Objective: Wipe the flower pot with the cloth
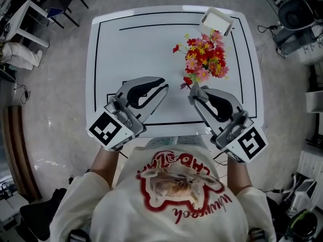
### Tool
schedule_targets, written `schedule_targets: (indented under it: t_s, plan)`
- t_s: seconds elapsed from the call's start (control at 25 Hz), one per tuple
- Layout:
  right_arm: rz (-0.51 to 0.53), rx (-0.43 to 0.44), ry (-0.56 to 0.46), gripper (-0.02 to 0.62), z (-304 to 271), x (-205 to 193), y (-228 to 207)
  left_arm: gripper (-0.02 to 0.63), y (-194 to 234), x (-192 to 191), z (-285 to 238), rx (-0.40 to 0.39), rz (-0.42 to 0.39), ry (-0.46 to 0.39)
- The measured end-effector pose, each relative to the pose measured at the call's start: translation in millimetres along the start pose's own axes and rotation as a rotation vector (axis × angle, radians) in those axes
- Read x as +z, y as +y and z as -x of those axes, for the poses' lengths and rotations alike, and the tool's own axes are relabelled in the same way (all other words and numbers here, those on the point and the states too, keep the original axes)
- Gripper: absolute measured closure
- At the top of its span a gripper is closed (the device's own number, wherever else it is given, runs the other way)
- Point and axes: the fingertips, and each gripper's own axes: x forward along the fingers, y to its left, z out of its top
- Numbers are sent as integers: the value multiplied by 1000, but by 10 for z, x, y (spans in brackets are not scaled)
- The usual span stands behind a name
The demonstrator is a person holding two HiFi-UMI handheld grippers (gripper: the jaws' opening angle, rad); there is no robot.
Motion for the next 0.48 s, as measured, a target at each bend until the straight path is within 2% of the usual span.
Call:
schedule_targets:
  t_s: [0.12, 0.24, 0.36, 0.48]
  plan:
    - [69, 21, -6, 538, -15, 161, -7, 469, -144, 117, -77, -76, 0, -1]
    - [39, 45, -44, 538, -53, 298, -42, 347, -281, 72, -139, -163, -27, 59]
    - [-15, 102, -75, 538, -106, 409, -41, 331, -363, 100, -244, -183, -149, 88]
    - [-21, 148, -80, 540, -144, 490, 5, 331, -371, 247, -337, -152, -202, 43]
